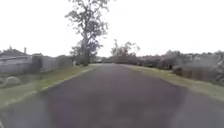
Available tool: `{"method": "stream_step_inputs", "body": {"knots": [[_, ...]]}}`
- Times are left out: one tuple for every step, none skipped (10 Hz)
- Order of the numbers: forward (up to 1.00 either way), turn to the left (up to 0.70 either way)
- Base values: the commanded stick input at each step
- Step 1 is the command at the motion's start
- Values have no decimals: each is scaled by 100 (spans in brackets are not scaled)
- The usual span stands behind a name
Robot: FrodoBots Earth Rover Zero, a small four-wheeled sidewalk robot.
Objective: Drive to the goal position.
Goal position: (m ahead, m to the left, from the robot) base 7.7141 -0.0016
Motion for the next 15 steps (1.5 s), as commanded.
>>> {"method": "stream_step_inputs", "body": {"knots": [[70,0],[70,0],[70,0],[70,0],[70,0],[70,0],[70,0],[70,0],[70,0],[70,0],[70,0],[70,0],[70,0],[70,0],[70,0]]}}
